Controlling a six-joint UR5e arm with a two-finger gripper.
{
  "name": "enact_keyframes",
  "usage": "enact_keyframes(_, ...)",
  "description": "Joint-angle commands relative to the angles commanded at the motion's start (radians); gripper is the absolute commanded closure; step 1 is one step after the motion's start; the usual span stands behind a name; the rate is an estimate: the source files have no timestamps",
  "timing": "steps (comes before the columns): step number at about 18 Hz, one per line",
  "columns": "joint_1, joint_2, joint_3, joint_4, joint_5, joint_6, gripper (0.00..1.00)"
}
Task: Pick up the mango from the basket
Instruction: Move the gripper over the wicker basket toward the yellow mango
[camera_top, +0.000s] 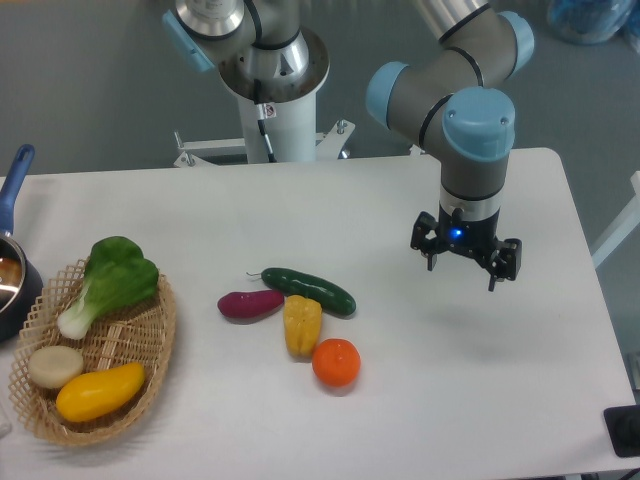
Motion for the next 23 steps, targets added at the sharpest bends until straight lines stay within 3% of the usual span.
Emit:
enact_keyframes(10,-0.049,0.008,0.005,0.0,-0.011,-0.011,0.0)
enact_keyframes(12,-0.07,0.021,-0.001,-0.003,-0.003,-0.047,0.0)
enact_keyframes(14,-0.092,0.031,0.0,-0.003,-0.015,-0.168,0.0)
enact_keyframes(16,-0.139,0.043,-0.003,-0.003,-0.015,-0.276,0.0)
enact_keyframes(23,-0.346,0.043,-0.009,-0.002,-0.018,-0.425,0.0)
